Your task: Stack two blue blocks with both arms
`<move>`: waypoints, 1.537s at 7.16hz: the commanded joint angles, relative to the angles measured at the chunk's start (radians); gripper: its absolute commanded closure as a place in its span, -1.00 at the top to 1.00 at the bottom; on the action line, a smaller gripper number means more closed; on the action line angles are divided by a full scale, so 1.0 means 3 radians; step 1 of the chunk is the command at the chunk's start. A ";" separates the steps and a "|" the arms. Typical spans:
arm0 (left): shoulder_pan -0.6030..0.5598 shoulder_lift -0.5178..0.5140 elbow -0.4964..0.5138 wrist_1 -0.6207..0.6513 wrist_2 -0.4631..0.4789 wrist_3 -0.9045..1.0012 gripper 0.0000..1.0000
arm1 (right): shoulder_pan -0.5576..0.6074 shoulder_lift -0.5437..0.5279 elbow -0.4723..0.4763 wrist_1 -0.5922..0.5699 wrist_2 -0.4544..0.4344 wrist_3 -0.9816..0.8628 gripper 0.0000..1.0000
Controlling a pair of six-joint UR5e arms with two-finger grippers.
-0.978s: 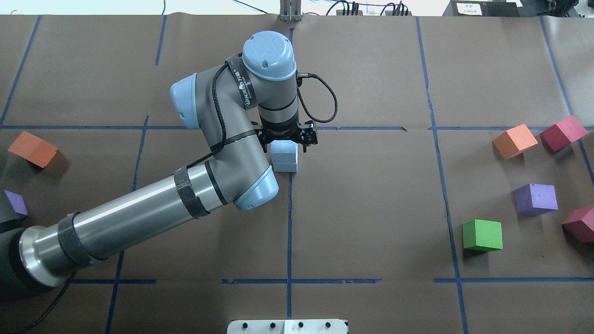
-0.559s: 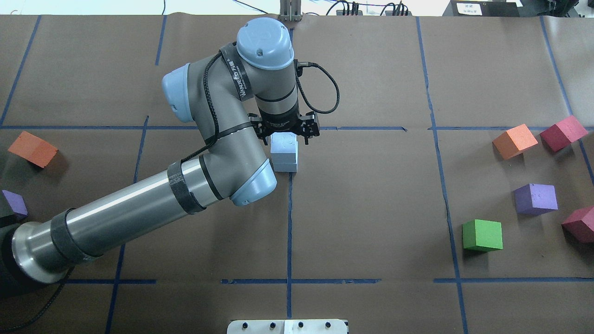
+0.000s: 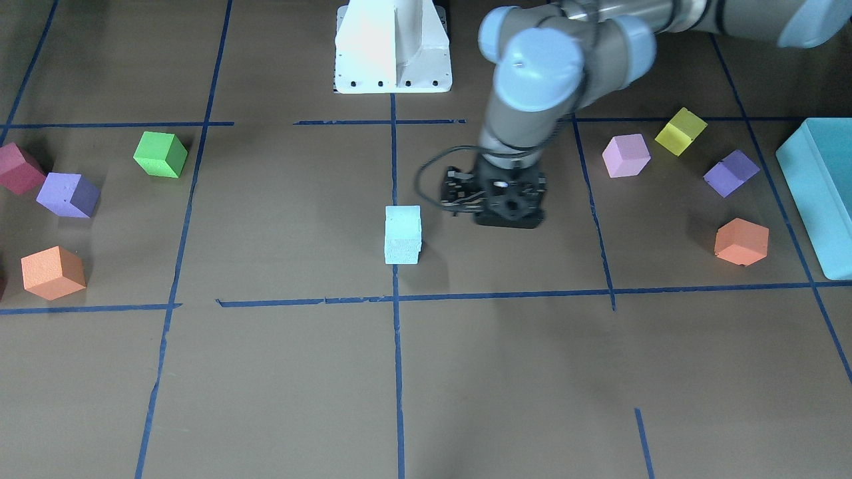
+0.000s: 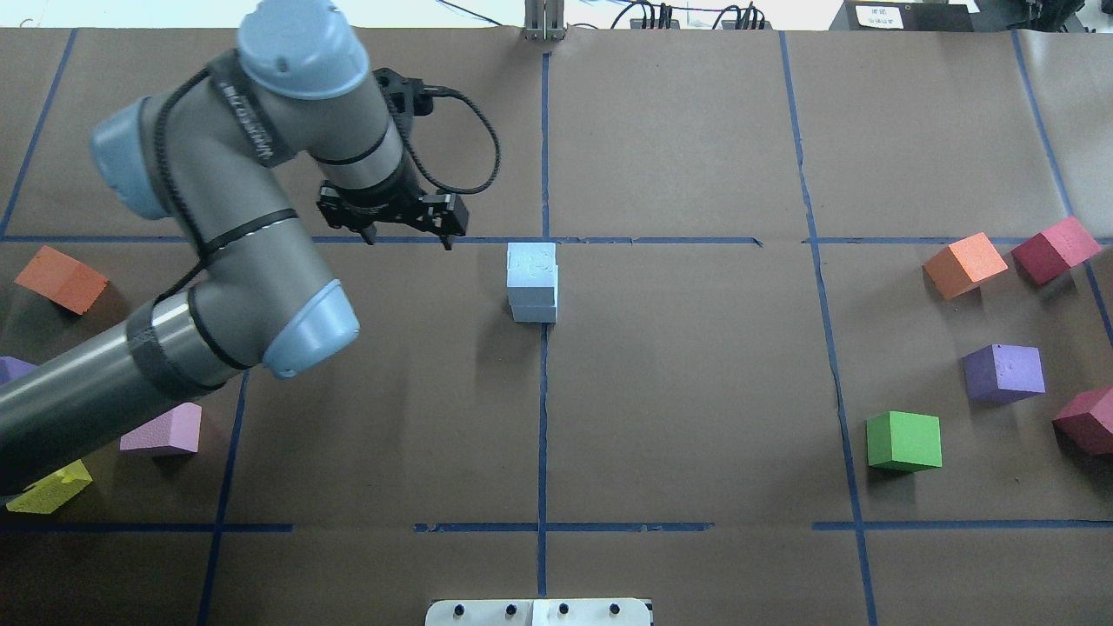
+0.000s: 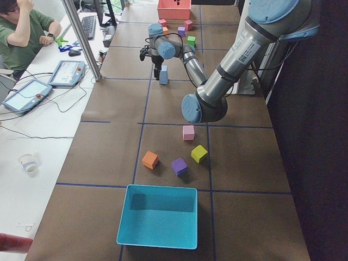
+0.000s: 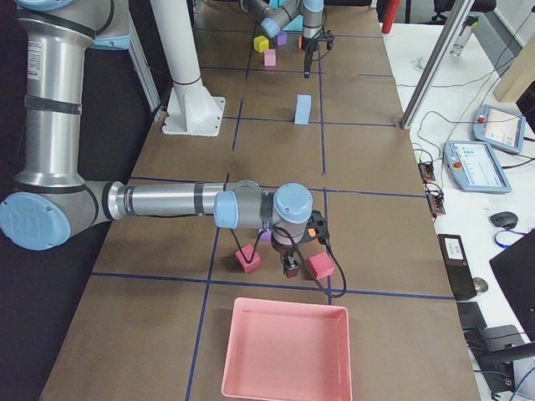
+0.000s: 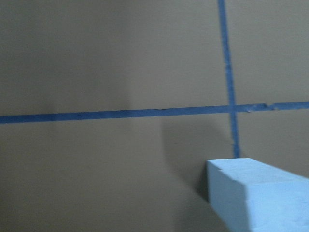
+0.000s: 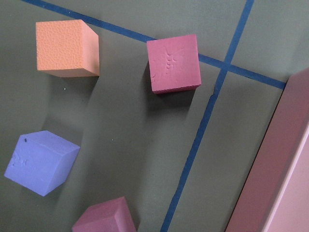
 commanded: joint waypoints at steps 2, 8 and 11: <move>-0.0946 0.1336 -0.0532 -0.0034 -0.0572 0.1622 1.00 | 0.0000 -0.0014 -0.0003 -0.0005 -0.0010 0.0025 0.97; -0.2519 0.2366 -0.0037 -0.0034 -0.0902 0.3586 1.00 | 0.0005 -0.0014 0.0002 0.0000 -0.0010 0.0255 0.99; -0.2673 0.2417 0.0332 -0.0106 -0.0882 0.3596 1.00 | 0.0000 -0.0019 -0.0003 0.0000 -0.0005 0.0260 1.00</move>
